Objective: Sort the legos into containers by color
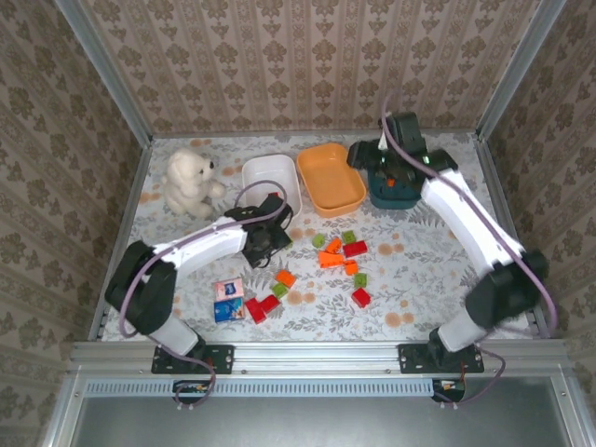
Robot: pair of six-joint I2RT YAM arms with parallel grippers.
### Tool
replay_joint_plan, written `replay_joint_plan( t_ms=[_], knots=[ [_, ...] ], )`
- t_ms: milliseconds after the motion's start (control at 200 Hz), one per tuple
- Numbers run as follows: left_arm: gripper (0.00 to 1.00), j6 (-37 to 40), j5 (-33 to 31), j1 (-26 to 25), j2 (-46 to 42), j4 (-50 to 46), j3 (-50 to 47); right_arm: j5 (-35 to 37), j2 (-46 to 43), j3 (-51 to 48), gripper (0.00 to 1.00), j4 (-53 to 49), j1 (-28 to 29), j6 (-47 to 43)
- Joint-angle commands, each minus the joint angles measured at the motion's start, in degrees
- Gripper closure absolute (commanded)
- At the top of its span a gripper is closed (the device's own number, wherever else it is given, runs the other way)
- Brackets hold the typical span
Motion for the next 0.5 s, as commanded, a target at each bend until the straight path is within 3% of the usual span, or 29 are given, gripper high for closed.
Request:
replay_joint_plan(
  t_ms=[0,280,495],
  knots=[
    [0.26,-6.69,-2.54,-1.06,4.8,-3.04,7.66,-1.48,-6.86,-11.0,0.28,6.54,0.46,-0.3],
    [0.25,-12.68,-4.93,-2.41,15.15,-5.72,14.56,-6.13,-30.8,-30.29,0.21,5.59,1.09,2.2],
    [0.27,-14.19,-7.12,-2.31,19.07,-7.24,17.85,-6.25,-36.03,-31.83,0.21,1.16,1.05,2.26]
  ],
)
